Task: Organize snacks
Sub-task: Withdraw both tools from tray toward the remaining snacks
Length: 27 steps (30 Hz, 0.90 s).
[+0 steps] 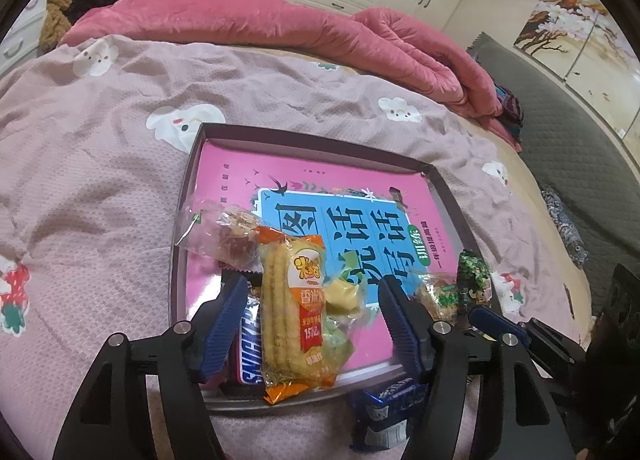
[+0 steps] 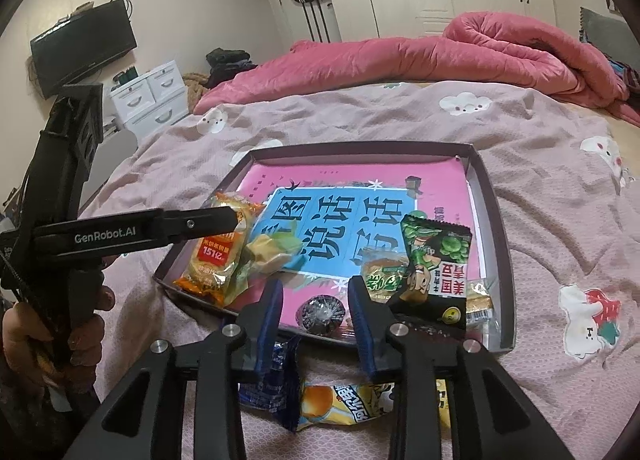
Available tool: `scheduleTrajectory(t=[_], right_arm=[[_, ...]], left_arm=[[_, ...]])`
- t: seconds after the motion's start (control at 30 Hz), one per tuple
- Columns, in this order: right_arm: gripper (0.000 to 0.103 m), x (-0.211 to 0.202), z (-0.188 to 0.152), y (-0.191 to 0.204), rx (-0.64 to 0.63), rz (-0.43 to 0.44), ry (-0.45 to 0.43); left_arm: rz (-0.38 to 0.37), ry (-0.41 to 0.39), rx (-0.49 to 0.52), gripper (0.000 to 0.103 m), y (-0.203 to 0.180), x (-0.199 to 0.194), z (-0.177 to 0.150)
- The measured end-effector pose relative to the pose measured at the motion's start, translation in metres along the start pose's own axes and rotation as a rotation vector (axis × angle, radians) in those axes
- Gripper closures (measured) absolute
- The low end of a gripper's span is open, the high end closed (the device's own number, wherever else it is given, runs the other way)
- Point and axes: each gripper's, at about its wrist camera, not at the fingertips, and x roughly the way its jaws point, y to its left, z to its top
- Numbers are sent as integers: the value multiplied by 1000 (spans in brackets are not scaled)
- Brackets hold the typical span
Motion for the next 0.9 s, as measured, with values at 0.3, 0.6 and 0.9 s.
scheduleTrajectory(t=[0.3, 0.6, 0.9], right_arm=[[56, -7, 2, -5, 28, -12, -20], [52, -19, 4, -13, 67, -29, -49], [49, -32, 4, -20, 107, -42, -71]], left_arm=[[0, 7, 15, 28, -6, -13, -2], [-3, 5, 21, 28, -9, -27, -4], [-9, 7, 34, 28, -15, -34, -9]])
